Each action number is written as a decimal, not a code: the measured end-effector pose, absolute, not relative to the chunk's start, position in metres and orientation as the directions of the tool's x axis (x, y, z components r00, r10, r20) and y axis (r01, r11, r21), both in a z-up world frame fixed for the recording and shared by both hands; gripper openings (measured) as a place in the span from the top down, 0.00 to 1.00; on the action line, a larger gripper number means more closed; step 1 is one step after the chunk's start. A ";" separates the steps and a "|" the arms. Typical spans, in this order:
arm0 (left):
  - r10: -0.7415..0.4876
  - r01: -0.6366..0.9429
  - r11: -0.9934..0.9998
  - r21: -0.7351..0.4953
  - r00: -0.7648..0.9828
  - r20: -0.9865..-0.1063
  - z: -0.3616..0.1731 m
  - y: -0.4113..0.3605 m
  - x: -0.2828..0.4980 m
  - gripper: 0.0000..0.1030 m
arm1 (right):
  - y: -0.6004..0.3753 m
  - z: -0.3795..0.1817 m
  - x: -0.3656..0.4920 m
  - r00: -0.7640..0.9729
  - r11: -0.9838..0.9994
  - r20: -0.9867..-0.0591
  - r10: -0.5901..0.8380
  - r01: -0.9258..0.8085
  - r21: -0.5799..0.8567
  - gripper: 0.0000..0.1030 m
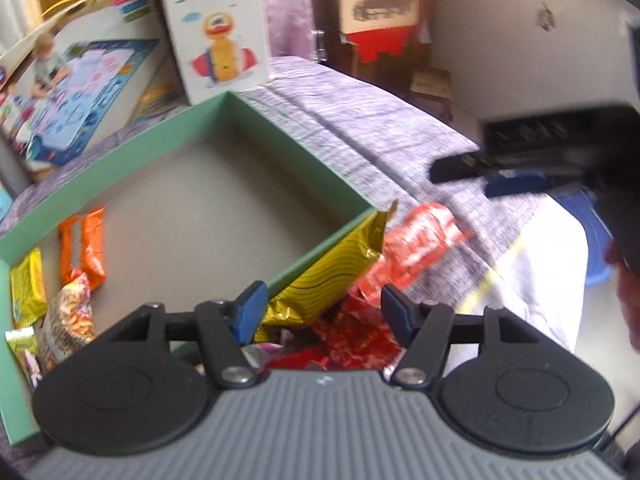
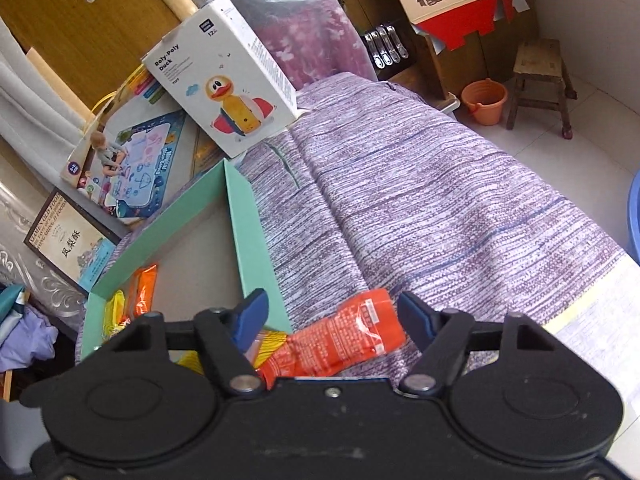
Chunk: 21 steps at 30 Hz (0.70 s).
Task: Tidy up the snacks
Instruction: 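Grasp the red stick snack with left tool while right tool grasps yellow WINSUN pack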
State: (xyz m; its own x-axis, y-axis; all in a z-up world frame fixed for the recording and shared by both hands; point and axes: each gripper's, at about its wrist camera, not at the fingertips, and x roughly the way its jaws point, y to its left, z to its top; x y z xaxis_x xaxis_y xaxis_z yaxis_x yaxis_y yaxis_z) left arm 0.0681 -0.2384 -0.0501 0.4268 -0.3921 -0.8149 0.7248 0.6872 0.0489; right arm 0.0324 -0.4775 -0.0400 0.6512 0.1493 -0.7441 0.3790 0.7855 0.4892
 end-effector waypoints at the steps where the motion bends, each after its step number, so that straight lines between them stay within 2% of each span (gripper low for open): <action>1: -0.395 0.731 0.681 0.047 0.420 -0.817 -0.050 -0.239 0.066 0.40 | -0.477 -0.040 0.033 0.653 0.786 -0.742 0.153 0.374 0.491 0.30; 5: -0.425 0.767 0.642 -0.009 0.346 -0.836 -0.056 -0.241 0.053 0.41 | -0.474 -0.047 0.038 0.647 0.785 -0.744 0.166 0.370 0.497 0.30; 11: -0.422 0.747 0.663 -0.039 0.331 -0.844 -0.058 -0.227 0.050 0.41 | -0.478 -0.051 0.038 0.642 0.791 -0.746 0.177 0.358 0.496 0.30; 14: -0.408 0.711 0.702 -0.039 0.358 -0.840 -0.055 -0.214 0.059 0.39 | -0.476 -0.052 0.034 0.637 0.799 -0.748 0.186 0.345 0.492 0.31; 18: -0.387 0.697 0.716 -0.026 0.367 -0.846 -0.059 -0.216 0.072 0.29 | -0.472 -0.057 0.034 0.623 0.803 -0.759 0.189 0.347 0.484 0.31; 21: -0.399 0.714 0.700 -0.035 0.350 -0.847 -0.065 -0.229 0.076 0.31 | -0.476 -0.056 0.036 0.629 0.786 -0.750 0.202 0.353 0.508 0.31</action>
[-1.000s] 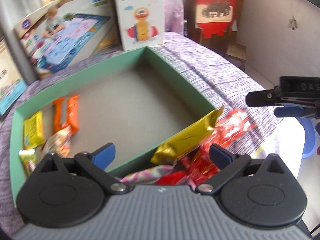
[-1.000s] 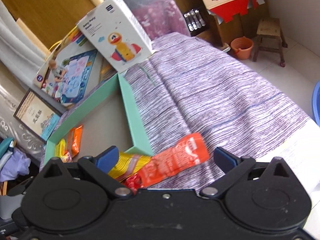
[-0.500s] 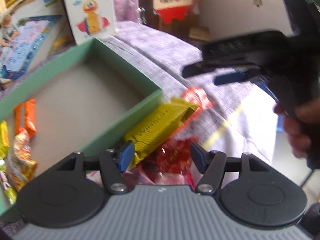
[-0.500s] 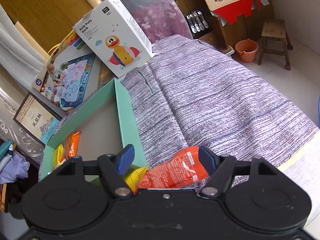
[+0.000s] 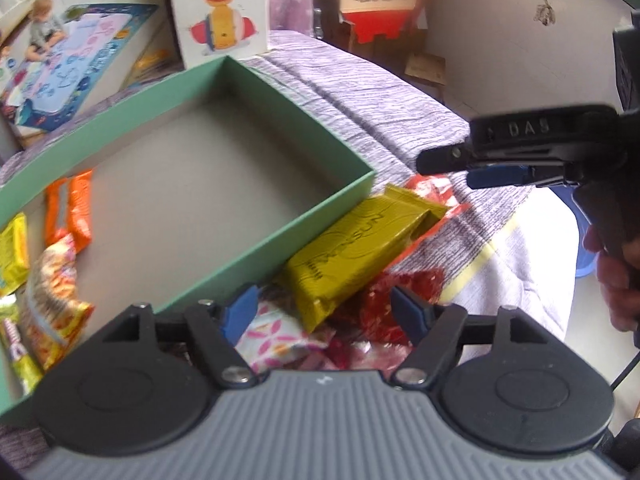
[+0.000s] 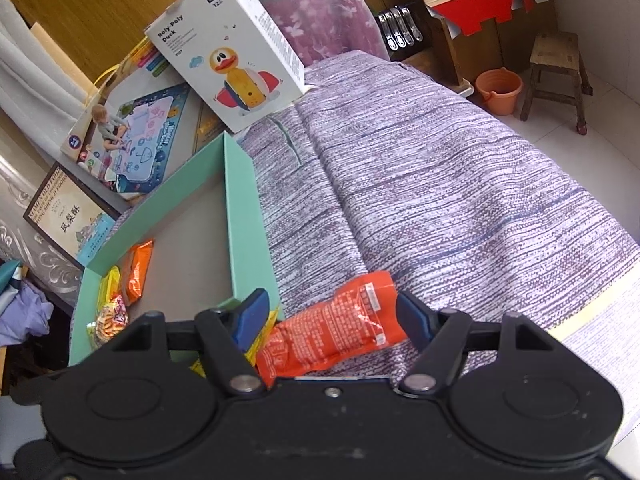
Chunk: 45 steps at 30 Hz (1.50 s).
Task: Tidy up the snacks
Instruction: 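Grasp the red stick snack with left tool while right tool grasps yellow WINSUN pack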
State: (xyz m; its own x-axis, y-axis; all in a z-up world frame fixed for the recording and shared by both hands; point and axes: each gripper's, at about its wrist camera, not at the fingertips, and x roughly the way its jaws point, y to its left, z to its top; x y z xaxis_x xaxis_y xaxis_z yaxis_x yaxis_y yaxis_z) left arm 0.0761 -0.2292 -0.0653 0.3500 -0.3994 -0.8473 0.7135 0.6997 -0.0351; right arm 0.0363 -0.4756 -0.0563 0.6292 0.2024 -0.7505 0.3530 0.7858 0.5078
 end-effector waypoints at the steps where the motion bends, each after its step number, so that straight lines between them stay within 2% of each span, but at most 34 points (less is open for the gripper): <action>1: -0.411 0.718 0.694 -0.054 0.333 -0.848 -0.068 -0.233 0.076 0.39 | -0.476 -0.054 0.037 0.636 0.779 -0.742 0.212 0.349 0.521 0.31; 4: -0.430 0.747 0.660 -0.077 0.292 -0.854 -0.075 -0.245 0.069 0.64 | -0.473 -0.049 0.033 0.642 0.773 -0.729 0.238 0.330 0.542 0.31; 5: -0.438 0.759 0.645 -0.084 0.278 -0.855 -0.078 -0.249 0.066 0.66 | -0.471 -0.050 0.031 0.636 0.769 -0.729 0.253 0.325 0.551 0.33; 9: -0.479 0.784 0.606 -0.136 0.222 -0.849 -0.083 -0.261 0.055 0.66 | -0.464 -0.058 0.012 0.615 0.730 -0.728 0.303 0.341 0.592 0.39; 12: -0.482 0.780 0.604 -0.163 0.194 -0.854 -0.089 -0.263 0.054 0.66 | -0.454 -0.068 0.014 0.585 0.721 -0.736 0.341 0.340 0.604 0.48; 13: -0.481 0.780 0.604 -0.164 0.192 -0.856 -0.090 -0.263 0.054 0.66 | -0.450 -0.070 0.016 0.583 0.726 -0.739 0.338 0.338 0.599 0.52; 15: -0.479 0.781 0.605 -0.155 0.201 -0.855 -0.088 -0.261 0.053 0.64 | -0.445 -0.072 0.021 0.592 0.740 -0.742 0.315 0.337 0.583 0.75; 16: -0.476 0.778 0.611 -0.146 0.213 -0.853 -0.085 -0.259 0.054 0.63 | -0.446 -0.073 0.022 0.595 0.732 -0.737 0.320 0.338 0.591 0.78; 21: -0.471 0.751 0.649 -0.125 0.267 -0.841 -0.071 -0.248 0.068 0.61 | -0.468 -0.065 0.014 0.602 0.745 -0.745 0.288 0.347 0.569 0.79; 27: -0.467 0.803 0.594 -0.038 0.306 -0.830 -0.062 -0.289 0.069 0.62 | -0.507 -0.066 -0.005 0.585 0.749 -0.772 0.247 0.390 0.536 0.80; 33: -0.453 0.831 0.557 0.004 0.308 -0.836 -0.064 -0.337 0.070 0.62 | -0.532 -0.083 -0.020 0.631 0.624 -0.723 0.282 0.452 0.638 0.78; 37: -0.435 0.830 0.557 0.018 0.310 -0.846 -0.069 -0.355 0.078 0.62 | -0.543 -0.077 -0.029 0.668 0.621 -0.713 0.213 0.471 0.627 0.77; 38: -0.429 0.834 0.551 0.027 0.311 -0.848 -0.071 -0.361 0.080 0.63 | -0.546 -0.075 -0.030 0.666 0.629 -0.722 0.188 0.482 0.609 0.77; 40: -0.412 0.837 0.544 0.050 0.319 -0.853 -0.077 -0.375 0.082 0.76 | -0.552 -0.076 -0.035 0.659 0.635 -0.738 0.144 0.511 0.580 0.77; 42: -0.402 0.838 0.543 0.047 0.309 -0.862 -0.084 -0.386 0.087 0.83 | -0.555 -0.078 -0.039 0.654 0.637 -0.747 0.122 0.526 0.564 0.77; 45: -0.388 0.843 0.535 0.055 0.303 -0.870 -0.096 -0.396 0.088 0.79 | -0.555 -0.083 -0.041 0.650 0.628 -0.749 0.132 0.530 0.570 0.77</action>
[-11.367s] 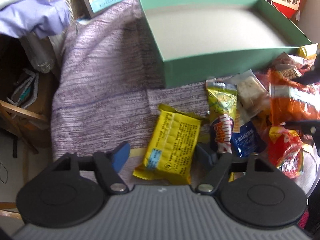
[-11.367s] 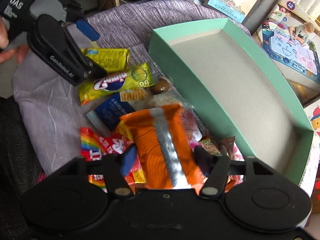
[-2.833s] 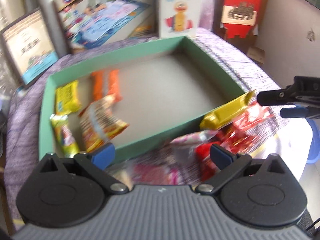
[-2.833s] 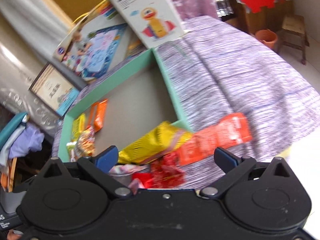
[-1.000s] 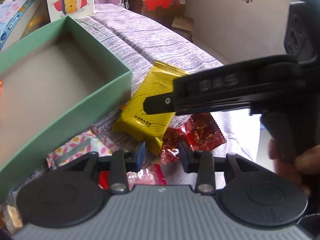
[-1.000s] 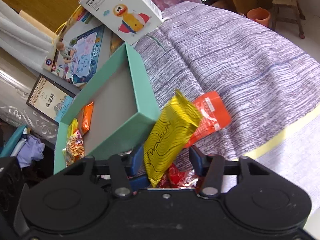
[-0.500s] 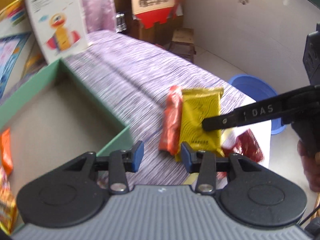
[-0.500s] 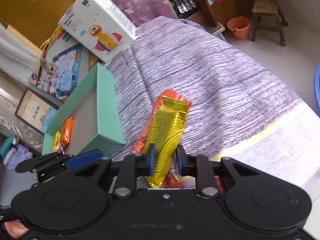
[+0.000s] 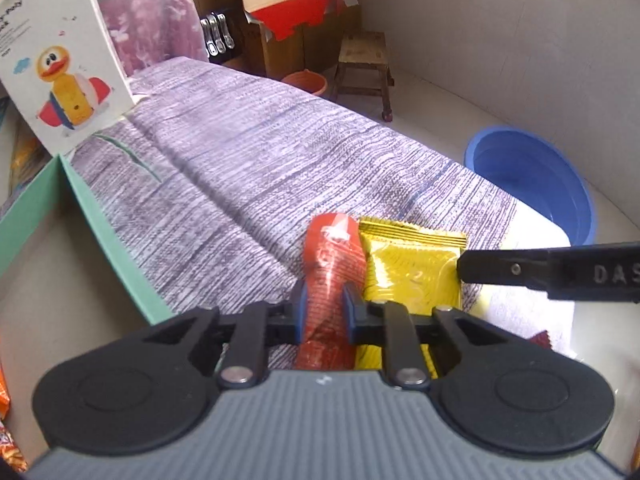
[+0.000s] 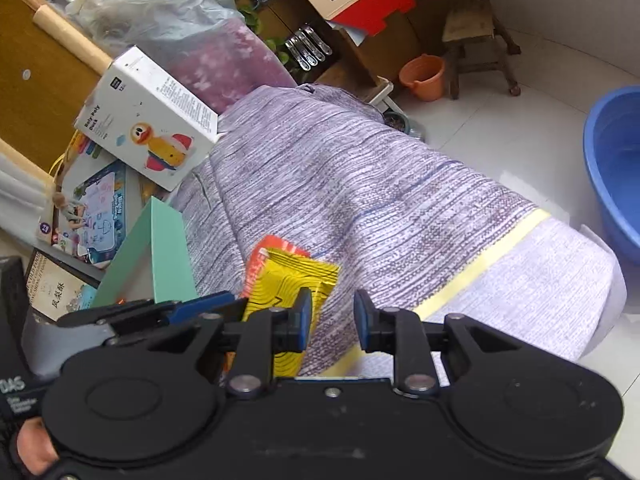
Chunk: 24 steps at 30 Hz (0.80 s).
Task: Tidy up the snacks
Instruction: 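Grasp the red stick snack with left tool while right tool grasps yellow WINSUN pack, then carry both snacks into the green tray and open both tools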
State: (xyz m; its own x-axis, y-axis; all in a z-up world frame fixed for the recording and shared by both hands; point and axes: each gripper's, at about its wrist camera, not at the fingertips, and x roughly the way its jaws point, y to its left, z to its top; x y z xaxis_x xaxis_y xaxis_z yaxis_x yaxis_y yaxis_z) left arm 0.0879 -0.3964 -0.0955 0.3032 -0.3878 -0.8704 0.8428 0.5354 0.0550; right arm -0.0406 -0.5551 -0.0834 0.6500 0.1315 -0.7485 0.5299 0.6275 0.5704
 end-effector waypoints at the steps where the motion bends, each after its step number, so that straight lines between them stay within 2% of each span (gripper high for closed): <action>1: -0.385 0.850 0.524 0.059 0.299 -0.873 -0.097 -0.400 0.087 0.71 | -0.555 -0.085 -0.041 0.649 0.624 -0.749 0.136 0.531 0.573 0.77; 3: -0.371 0.857 0.509 0.074 0.296 -0.880 -0.101 -0.405 0.083 0.67 | -0.553 -0.087 -0.039 0.644 0.620 -0.753 0.139 0.536 0.573 0.77; 5: -0.369 0.857 0.507 0.093 0.313 -0.875 -0.103 -0.402 0.080 0.69 | -0.551 -0.088 -0.038 0.640 0.622 -0.756 0.136 0.538 0.568 0.77; 10: -0.353 0.812 0.581 0.049 0.306 -0.884 -0.097 -0.372 0.069 0.77 | -0.543 -0.088 -0.030 0.633 0.625 -0.758 0.157 0.530 0.572 0.75; 15: -0.340 0.780 0.625 0.025 0.301 -0.891 -0.093 -0.333 0.052 0.77 | -0.522 -0.083 -0.019 0.618 0.663 -0.764 0.187 0.494 0.562 0.70; 17: -0.334 0.755 0.655 0.013 0.305 -0.892 -0.091 -0.317 0.055 0.76 | -0.512 -0.079 -0.016 0.605 0.687 -0.775 0.180 0.487 0.540 0.60; 19: -0.330 0.728 0.686 -0.003 0.307 -0.893 -0.088 -0.301 0.061 0.76 | -0.500 -0.072 -0.014 0.596 0.715 -0.787 0.159 0.481 0.508 0.30; 20: -0.333 0.718 0.696 -0.014 0.305 -0.892 -0.086 -0.294 0.063 0.76 | -0.493 -0.069 -0.012 0.595 0.731 -0.790 0.149 0.472 0.493 0.26; 24: -0.339 0.690 0.723 -0.032 0.313 -0.887 -0.083 -0.272 0.065 0.72 | -0.459 -0.064 0.004 0.547 0.804 -0.828 0.122 0.436 0.406 0.27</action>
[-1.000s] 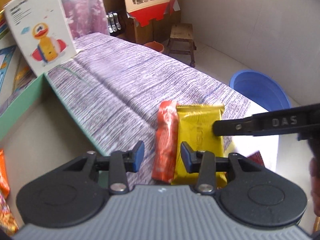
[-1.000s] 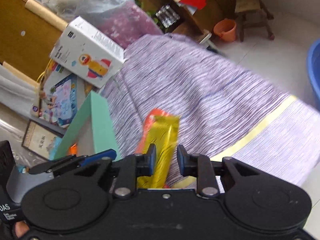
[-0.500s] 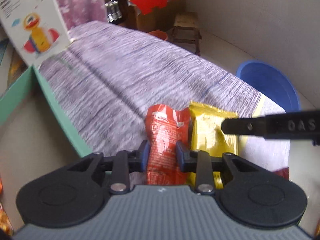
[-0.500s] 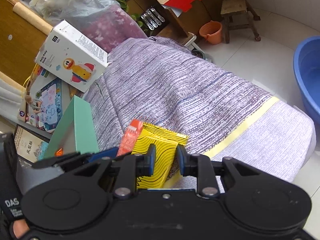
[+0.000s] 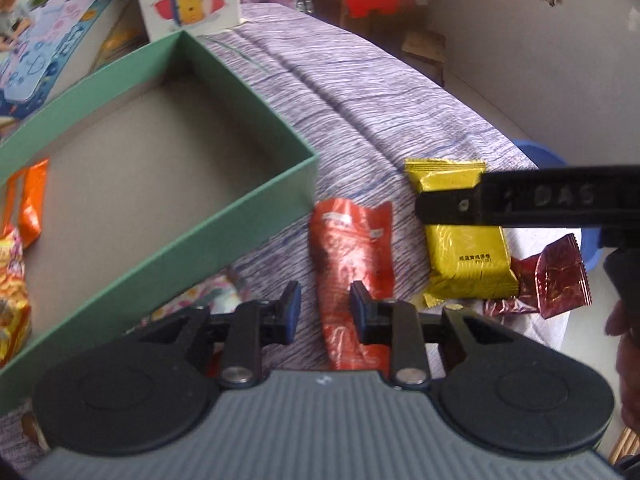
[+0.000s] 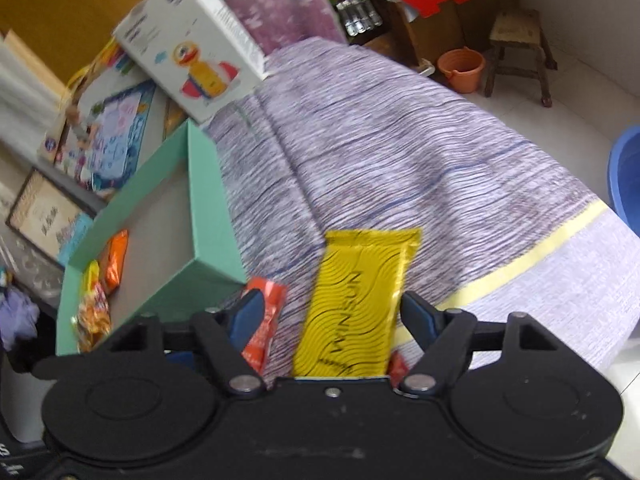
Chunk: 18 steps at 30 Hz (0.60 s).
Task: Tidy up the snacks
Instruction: 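Carry both snacks into the green tray and open both tools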
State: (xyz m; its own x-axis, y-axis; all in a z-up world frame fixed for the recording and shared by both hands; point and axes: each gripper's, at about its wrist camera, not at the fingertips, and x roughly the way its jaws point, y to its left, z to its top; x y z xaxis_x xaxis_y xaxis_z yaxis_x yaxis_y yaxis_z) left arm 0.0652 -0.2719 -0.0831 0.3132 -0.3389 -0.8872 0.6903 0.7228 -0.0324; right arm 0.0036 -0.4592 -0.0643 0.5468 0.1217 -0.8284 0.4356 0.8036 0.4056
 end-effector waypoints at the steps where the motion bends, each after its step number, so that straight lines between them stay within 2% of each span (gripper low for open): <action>1: -0.342 0.682 0.730 -0.046 0.306 -0.888 -0.083 -0.268 0.066 0.71 | -0.452 -0.067 0.008 0.531 0.822 -0.841 0.106 0.430 0.375 0.27; 3: -0.346 0.675 0.736 -0.062 0.296 -0.890 -0.083 -0.264 0.065 0.68 | -0.439 -0.073 0.015 0.509 0.853 -0.859 0.056 0.422 0.306 0.29; 4: -0.351 0.673 0.736 -0.069 0.292 -0.890 -0.082 -0.263 0.064 0.67 | -0.432 -0.071 0.016 0.517 0.876 -0.856 0.015 0.405 0.260 0.48; 5: -0.356 0.674 0.735 -0.074 0.291 -0.888 -0.081 -0.263 0.063 0.65 | -0.428 -0.071 0.018 0.522 0.890 -0.853 0.013 0.383 0.248 0.53; 9: -0.378 0.687 0.722 -0.079 0.296 -0.877 -0.075 -0.268 0.060 0.47 | -0.436 -0.070 0.017 0.528 0.856 -0.847 0.071 0.403 0.323 0.53; 13: -0.388 0.702 0.707 -0.090 0.278 -0.879 -0.073 -0.279 0.060 0.43 | -0.459 -0.070 0.009 0.558 0.795 -0.819 0.131 0.435 0.423 0.53; 18: -0.388 0.737 0.671 -0.078 0.261 -0.884 -0.076 -0.296 0.057 0.38 | -0.473 -0.075 0.005 0.569 0.771 -0.812 0.132 0.457 0.445 0.53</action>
